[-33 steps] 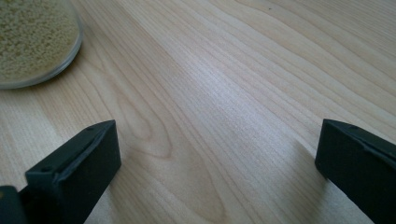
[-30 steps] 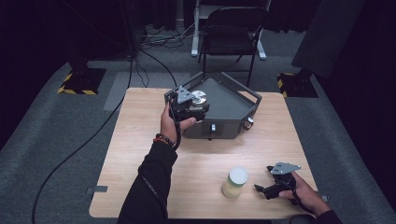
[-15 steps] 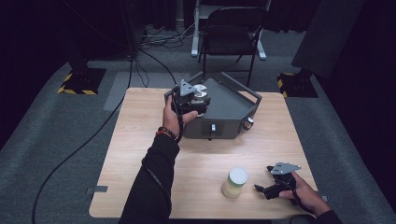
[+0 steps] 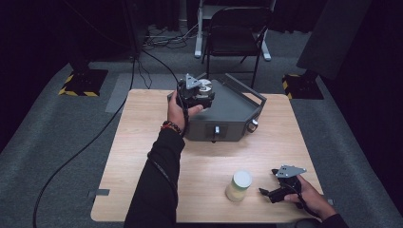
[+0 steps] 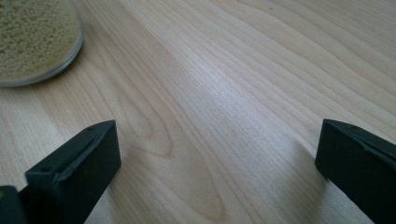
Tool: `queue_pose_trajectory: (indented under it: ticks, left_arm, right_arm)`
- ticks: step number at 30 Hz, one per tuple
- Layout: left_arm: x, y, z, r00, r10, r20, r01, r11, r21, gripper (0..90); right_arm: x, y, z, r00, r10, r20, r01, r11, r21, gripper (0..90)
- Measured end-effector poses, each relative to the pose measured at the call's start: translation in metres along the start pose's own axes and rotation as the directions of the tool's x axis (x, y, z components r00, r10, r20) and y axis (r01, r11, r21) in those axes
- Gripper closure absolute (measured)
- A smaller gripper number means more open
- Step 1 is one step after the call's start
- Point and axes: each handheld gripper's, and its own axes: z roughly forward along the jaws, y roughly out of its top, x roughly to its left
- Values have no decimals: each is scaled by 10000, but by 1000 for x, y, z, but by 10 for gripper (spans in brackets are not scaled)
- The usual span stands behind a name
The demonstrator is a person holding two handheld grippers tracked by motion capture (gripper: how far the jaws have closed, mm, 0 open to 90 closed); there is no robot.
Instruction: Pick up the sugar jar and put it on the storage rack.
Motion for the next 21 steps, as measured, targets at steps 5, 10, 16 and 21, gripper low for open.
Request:
queue_pose_trajectory:
  ticks: [5,10,16,21]
  left_arm:
    - [1,-1,9,9999,-84,-151,87,9998,192,304]
    - [1,-2,13,9997,-93,-225,99,9996,278,304]
    - [2,-7,18,9996,-182,-219,192,9989,432,305]
    - [2,-11,23,9996,-192,-225,204,9983,542,304]
  right_arm:
    - [0,0,0,10000,-16,1,16,10000,5,0]
    - [0,0,0,10000,1,-5,-1,10000,-7,0]
    - [0,0,0,10000,0,-6,0,10000,-8,0]
    - [0,0,0,10000,-1,-7,1,10000,-8,0]
